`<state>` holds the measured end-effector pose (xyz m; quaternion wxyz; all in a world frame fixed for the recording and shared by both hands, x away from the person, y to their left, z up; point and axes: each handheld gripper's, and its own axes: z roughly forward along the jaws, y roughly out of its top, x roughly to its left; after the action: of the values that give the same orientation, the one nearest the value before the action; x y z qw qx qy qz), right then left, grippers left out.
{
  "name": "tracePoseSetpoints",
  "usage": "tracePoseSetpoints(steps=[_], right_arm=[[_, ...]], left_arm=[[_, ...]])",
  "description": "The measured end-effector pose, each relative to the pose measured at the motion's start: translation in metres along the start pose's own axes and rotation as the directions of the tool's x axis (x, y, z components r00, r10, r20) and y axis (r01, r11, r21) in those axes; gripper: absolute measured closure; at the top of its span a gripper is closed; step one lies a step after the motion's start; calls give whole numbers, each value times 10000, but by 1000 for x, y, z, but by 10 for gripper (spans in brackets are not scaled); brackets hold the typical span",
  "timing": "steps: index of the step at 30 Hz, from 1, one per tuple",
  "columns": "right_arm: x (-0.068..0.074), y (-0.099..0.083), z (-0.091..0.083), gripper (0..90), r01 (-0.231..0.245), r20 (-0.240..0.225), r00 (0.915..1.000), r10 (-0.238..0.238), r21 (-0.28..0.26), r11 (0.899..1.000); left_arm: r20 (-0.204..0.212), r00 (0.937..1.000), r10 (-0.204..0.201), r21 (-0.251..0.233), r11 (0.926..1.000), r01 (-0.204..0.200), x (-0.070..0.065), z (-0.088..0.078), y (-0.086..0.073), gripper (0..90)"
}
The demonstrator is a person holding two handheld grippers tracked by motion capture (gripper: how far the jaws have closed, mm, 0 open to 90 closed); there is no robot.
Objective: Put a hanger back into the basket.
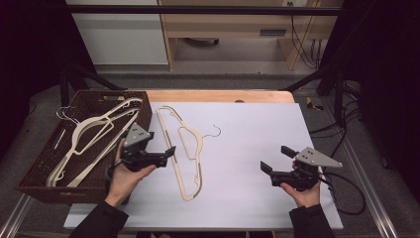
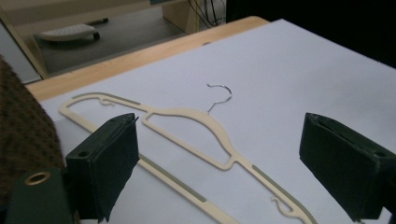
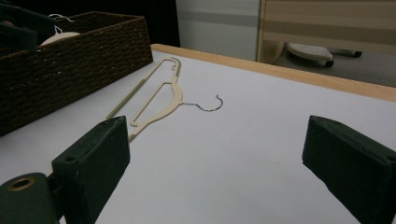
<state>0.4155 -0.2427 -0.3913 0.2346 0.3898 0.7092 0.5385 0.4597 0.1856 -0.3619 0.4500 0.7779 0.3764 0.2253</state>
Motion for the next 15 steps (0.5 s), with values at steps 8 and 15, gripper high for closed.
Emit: tracePoseSetpoints(steps=[8, 15], right_arm=[[1, -1, 0, 79, 56, -57, 10000, -55, 73, 10000], [3, -3, 2, 81, 64, -112, 9999, -62, 174, 9998]], left_arm=[[435, 9990, 55, 1178, 9930, -106, -33, 49, -18, 164], [945, 9955, 99, 2251, 9738, -311, -52, 74, -39, 310]])
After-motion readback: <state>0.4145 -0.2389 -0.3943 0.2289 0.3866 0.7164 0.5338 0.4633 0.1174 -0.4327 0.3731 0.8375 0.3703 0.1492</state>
